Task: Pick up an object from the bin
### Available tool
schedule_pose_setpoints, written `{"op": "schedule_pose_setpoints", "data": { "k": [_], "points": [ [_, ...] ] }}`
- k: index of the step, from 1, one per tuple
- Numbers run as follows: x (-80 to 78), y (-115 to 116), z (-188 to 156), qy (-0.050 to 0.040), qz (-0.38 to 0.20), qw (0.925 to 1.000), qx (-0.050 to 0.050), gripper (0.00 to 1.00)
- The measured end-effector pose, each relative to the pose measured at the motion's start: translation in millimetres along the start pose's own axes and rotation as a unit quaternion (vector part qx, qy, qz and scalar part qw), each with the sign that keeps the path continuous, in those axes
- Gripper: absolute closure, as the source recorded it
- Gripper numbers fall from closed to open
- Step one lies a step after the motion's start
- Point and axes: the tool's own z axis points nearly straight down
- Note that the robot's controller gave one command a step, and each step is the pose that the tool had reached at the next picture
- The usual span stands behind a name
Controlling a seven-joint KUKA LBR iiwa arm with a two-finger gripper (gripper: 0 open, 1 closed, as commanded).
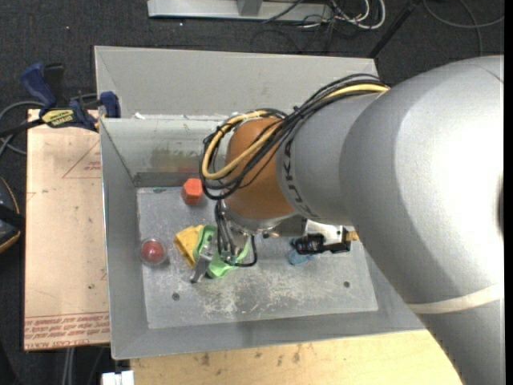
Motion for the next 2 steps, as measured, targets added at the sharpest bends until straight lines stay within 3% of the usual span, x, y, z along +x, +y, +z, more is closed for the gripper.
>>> {"op": "schedule_pose_setpoints", "data": {
  "k": [1,2],
  "points": [
    [-1.6,2.8,-2.6,0.0037,-0.002,1.0000,0.004,0.00],
    [-2.1,2.9,-3.2,0.0030,-0.001,1.0000,0.003,1.00]
  ]
}}
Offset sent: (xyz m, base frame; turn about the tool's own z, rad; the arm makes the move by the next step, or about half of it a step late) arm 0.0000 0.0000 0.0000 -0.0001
